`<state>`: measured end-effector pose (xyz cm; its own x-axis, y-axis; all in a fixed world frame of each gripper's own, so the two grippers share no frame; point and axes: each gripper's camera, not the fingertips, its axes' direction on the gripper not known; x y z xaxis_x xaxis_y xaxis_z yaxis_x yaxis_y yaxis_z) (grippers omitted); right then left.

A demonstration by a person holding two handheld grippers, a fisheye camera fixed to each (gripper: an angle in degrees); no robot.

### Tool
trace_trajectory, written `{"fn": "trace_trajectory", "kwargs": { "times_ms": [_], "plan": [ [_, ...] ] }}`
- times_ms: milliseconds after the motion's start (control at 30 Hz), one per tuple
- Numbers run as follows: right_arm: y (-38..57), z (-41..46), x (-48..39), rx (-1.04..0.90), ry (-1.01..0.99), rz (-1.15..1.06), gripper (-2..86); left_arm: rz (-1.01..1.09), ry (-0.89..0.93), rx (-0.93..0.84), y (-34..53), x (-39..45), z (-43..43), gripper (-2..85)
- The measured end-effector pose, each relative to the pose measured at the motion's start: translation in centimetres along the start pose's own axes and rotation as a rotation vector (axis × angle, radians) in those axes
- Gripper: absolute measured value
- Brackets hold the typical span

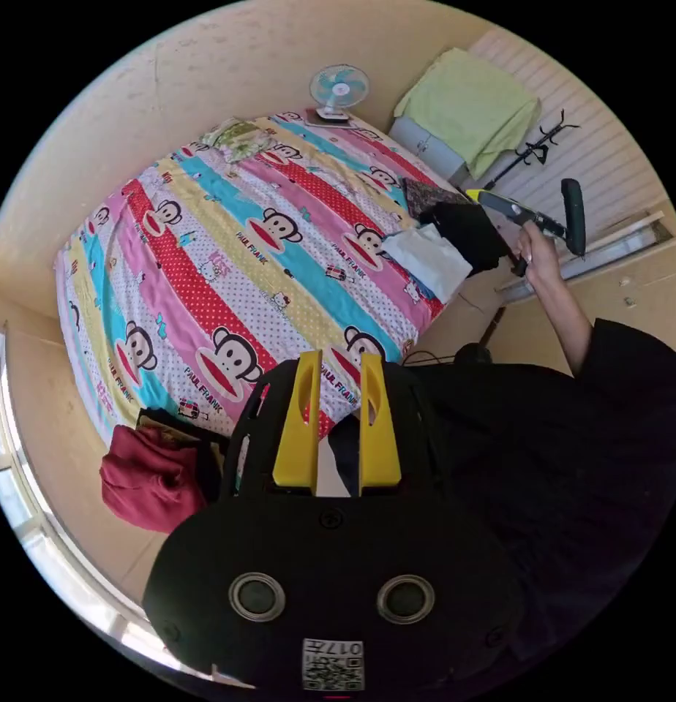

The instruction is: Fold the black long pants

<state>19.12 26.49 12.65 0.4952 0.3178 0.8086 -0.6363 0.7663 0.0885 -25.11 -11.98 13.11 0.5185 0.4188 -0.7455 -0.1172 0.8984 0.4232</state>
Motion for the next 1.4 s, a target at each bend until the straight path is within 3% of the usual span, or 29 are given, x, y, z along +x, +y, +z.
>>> {"fn": "trace_trajectory", "kwargs": {
  "times_ms": [67, 233, 333, 467, 600, 800, 933, 1000, 1033, 1067, 1133, 1233, 1367, 1400],
  "plan": [
    [2.5, -4.6, 6.1, 0.085, 0.157, 0.094, 0.5, 0.105, -0.035, -0.121, -6.7, 5.5, 4.7, 2.4],
    [6.5, -8.8, 16.5, 0.050, 0.423, 0.125, 0.5, 0.180, -0.029, -0.252, -15.8, 13.9, 13.9, -0.4],
    [7.8, -9.0, 23.2, -0.068, 0.447, 0.259, 0.8, 0.229, 0.032, -0.275, -19.7, 17.8, 18.1, -0.7],
    [7.4, -6.9, 31.0, -0.219, 0.330, 0.407, 2.0, 0.255, 0.070, -0.274, -24.1, 21.2, 20.9, -1.0],
    [3.8, -3.8, 33.6, -0.259, 0.209, 0.368, 4.1, 0.216, 0.083, -0.191, -26.3, 21.8, 20.0, -1.0],
    [-6.8, 0.4, 38.0, -0.241, 0.337, 0.269, 9.9, 0.018, 0.111, -0.076, -25.7, 18.2, 18.4, -1.0],
    [-11.7, 9.6, 41.6, -0.479, 0.196, 0.263, 16.0, -0.141, 0.205, -0.054, -24.3, 14.9, 19.1, -1.0],
    [-11.1, 14.6, 42.1, -0.641, 0.230, 0.261, 16.3, -0.184, 0.215, -0.049, -23.8, 14.1, 19.3, -1.0],
    [-10.7, 16.6, 41.7, -0.688, 0.344, 0.212, 15.7, -0.207, 0.199, -0.042, -23.6, 13.7, 19.1, -1.0],
    [-11.0, 16.9, 41.0, -0.696, 0.482, 0.157, 11.6, -0.225, 0.175, -0.033, -23.3, 13.4, 18.7, -1.0],
    [-12.4, 16.2, 41.3, -0.704, 0.488, 0.174, 7.2, -0.247, 0.136, -0.010, -22.6, 12.9, 17.7, -1.0],
    [-16.1, 10.5, 44.9, -0.562, 0.311, 0.376, 4.8, -0.287, 0.084, 0.049, -20.9, 11.8, 15.6, -1.0],
    [-20.7, 0.2, 49.0, -0.126, -0.333, 0.497, 3.7, -0.362, 0.069, 0.100, -18.1, 8.7, 12.2, -1.0],
    [-21.5, -0.6, 48.8, -0.101, -0.395, 0.477, 3.6, -0.370, 0.062, 0.110, -17.7, 8.3, 11.5, -1.0]
  ]
}}
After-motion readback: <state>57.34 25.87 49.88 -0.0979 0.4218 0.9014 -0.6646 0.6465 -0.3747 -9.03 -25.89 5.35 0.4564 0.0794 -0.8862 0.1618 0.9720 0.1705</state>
